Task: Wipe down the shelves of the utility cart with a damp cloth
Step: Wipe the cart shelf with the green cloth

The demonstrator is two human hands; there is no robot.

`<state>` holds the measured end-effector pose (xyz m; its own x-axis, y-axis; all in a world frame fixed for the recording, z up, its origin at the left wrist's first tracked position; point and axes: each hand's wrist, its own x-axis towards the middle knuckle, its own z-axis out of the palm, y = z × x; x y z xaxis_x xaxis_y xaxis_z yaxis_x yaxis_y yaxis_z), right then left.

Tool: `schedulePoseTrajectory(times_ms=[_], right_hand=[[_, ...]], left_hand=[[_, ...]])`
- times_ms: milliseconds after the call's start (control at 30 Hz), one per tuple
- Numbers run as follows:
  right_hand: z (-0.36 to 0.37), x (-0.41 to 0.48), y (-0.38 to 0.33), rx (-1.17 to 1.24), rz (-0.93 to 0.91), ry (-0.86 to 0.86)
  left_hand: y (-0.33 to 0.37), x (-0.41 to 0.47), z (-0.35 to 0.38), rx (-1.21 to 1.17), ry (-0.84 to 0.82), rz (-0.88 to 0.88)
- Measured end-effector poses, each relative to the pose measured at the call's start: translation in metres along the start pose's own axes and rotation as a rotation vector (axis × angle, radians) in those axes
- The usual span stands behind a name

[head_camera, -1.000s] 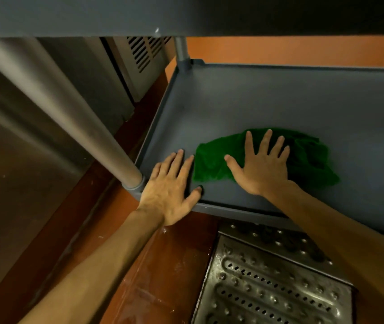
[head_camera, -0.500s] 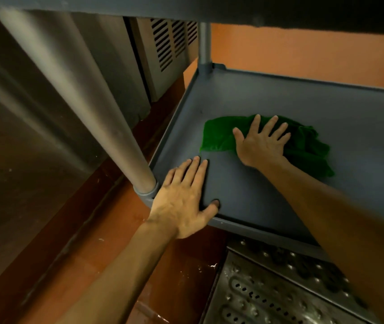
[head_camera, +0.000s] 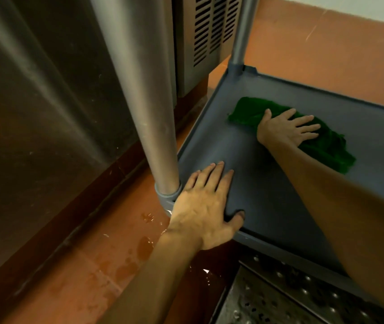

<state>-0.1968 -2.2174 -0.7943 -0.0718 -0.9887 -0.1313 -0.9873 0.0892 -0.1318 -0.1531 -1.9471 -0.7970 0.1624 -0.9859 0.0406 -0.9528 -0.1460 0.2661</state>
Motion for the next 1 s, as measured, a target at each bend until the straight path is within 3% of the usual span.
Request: schedulePoseTrajectory(times_ms=[267,700,1000], right_hand=[[0.001,0.01,-0.02,0.02,-0.003,0.008],[0.005,0.0,-0.032,0.0,-0.572,-0.052],[0.011,-0.028,-0.033,-0.012,-0.825,-0.101]], left_hand=[[0.003,-0.001,-0.002,-0.009,0.0,-0.022],[0.007,-0.001,-0.003,-0.025,0.093,-0.063],[0.012,0.001,0.001,-0.073,0.23,-0.177]])
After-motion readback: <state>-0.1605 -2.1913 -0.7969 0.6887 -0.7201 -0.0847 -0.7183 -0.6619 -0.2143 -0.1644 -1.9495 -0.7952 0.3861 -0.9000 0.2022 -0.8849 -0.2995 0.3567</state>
